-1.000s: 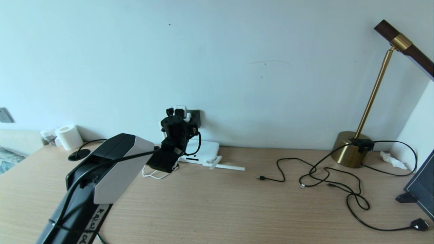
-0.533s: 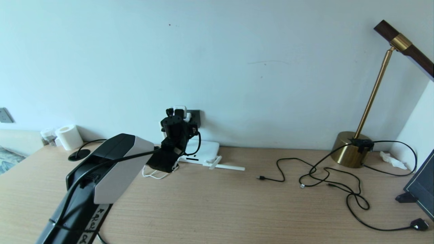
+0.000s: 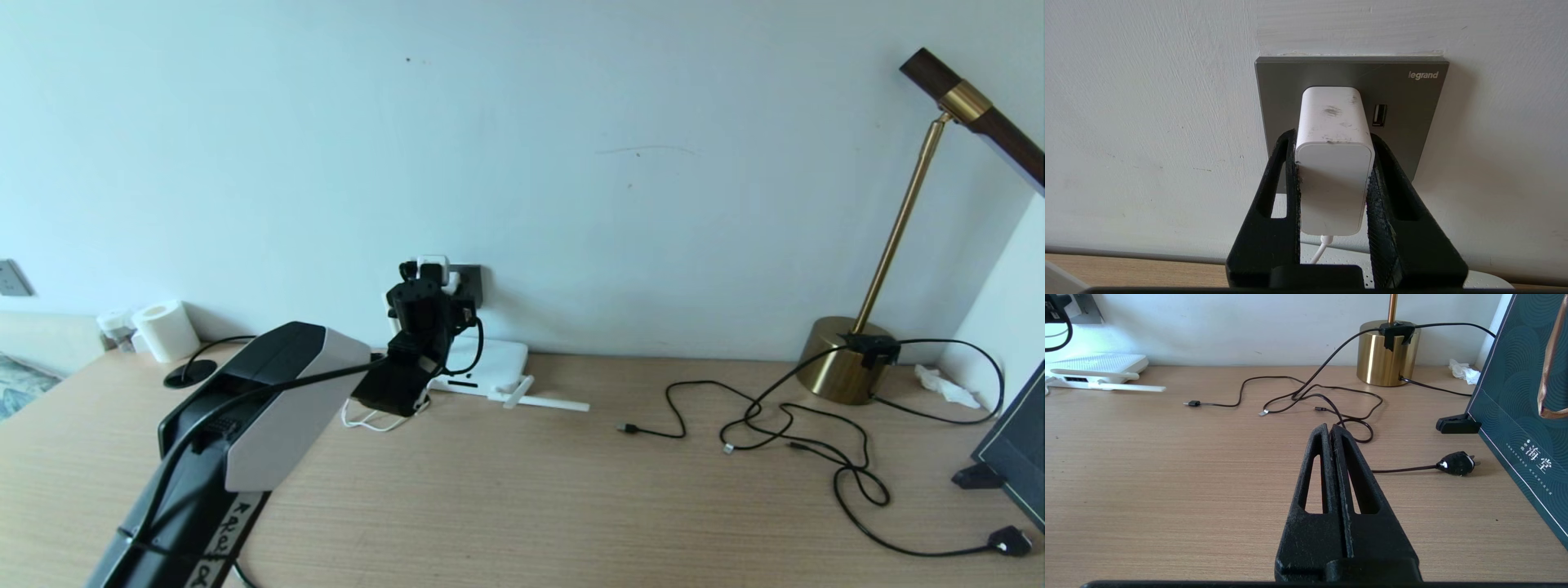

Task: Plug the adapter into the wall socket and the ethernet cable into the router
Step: Plug plug into socket

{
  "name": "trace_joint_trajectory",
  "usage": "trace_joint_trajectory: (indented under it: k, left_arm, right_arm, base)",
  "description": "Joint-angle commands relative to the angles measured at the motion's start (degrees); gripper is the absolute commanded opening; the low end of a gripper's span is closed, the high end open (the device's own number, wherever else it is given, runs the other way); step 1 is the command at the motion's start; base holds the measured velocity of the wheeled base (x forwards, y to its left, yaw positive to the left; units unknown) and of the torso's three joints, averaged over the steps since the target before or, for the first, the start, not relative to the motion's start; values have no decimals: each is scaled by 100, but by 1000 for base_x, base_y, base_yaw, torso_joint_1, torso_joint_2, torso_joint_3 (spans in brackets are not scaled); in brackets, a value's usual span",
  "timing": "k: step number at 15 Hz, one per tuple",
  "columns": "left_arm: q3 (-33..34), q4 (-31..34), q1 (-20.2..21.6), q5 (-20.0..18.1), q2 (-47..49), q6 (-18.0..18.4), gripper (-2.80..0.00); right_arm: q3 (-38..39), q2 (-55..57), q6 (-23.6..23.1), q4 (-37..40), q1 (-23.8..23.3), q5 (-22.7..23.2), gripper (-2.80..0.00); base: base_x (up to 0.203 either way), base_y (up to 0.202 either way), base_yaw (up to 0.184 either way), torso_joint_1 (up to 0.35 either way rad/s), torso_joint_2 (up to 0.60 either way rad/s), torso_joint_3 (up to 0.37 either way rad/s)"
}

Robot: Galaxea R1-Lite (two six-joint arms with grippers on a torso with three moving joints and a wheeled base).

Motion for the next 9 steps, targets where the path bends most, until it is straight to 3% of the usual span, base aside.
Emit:
trace_joint_trajectory:
  k: [1,9]
  left_arm:
    - [43,-18,-7,18,-34,5,-280]
    - [146,-67,-7,27,-77,11,-280]
  right_arm:
    - [62,3,0,-3,2,-4,-280]
    - [62,-2,0,-3,2,-1,-280]
  base:
    - [0,0,0,0,0,0]
    - [0,0,0,0,0,0]
